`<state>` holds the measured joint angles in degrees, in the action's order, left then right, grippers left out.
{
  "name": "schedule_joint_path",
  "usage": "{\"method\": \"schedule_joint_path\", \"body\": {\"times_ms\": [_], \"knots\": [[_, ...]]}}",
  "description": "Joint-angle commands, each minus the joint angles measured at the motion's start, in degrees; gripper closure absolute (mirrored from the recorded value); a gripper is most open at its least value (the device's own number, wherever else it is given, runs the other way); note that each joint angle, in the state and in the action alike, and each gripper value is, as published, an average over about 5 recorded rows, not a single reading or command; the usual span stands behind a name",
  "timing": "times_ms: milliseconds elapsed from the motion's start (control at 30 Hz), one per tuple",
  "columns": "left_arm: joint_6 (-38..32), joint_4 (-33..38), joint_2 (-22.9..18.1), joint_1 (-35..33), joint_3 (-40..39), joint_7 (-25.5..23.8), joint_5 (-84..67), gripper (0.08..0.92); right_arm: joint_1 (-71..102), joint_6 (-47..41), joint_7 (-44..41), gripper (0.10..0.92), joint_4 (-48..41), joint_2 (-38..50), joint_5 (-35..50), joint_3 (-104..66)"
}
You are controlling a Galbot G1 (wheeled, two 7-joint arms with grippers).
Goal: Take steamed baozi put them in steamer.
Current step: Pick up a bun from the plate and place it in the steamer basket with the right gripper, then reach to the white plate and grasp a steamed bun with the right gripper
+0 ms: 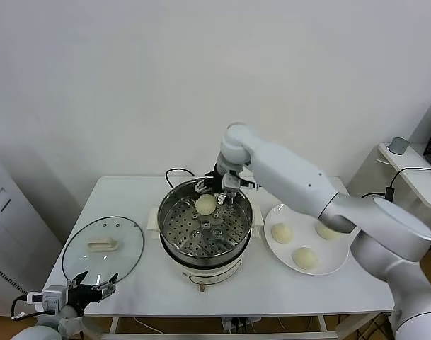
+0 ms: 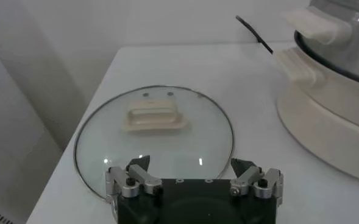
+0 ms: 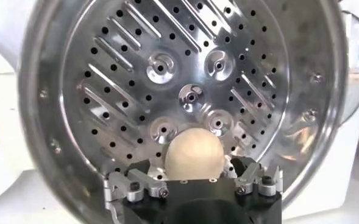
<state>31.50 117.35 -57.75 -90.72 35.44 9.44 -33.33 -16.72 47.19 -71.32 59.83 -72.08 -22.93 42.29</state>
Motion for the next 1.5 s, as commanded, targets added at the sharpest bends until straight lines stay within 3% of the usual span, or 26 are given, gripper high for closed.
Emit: {"method": "schedule_joint_path", "body": {"times_ms": [33, 133, 333, 567, 967, 1500], "knots": [[0.04, 0.11, 0.0, 0.01, -0.04, 0.03, 0.02, 0.177, -10.73, -4.16, -3.05, 0.203, -3.07, 2.71, 20.48, 6.55], [0.02, 0.19, -0.07, -0.06, -0.02, 0.05, 0.02, 0.177, -15.3, -13.15, -5.09, 0.203, -4.85, 5.02, 29.7, 12.3], [-0.02, 0.35, -0.1, -0.09, 0.0, 0.04, -0.01, 0.177, -20.6, -28.17, -6.84, 0.203, -7.04, 10.83, 40.02, 21.71], [0.02, 0.81, -0.15, -0.2, 0.35, 0.07, -0.21, 0.177, -20.58, -37.89, -6.15, 0.203, -6.69, 17.23, 45.2, 28.63], [0.22, 1.06, -0.65, -0.22, 0.33, 0.13, -0.24, 0.177, -12.72, -44.06, -0.96, 0.203, -2.74, 23.54, 42.63, 29.54], [0.41, 0.91, -0.72, -0.22, 0.16, 0.21, -0.24, 0.177, 4.16, -43.42, 2.81, 0.203, -9.65, 20.43, 32.4, 18.16]]}}
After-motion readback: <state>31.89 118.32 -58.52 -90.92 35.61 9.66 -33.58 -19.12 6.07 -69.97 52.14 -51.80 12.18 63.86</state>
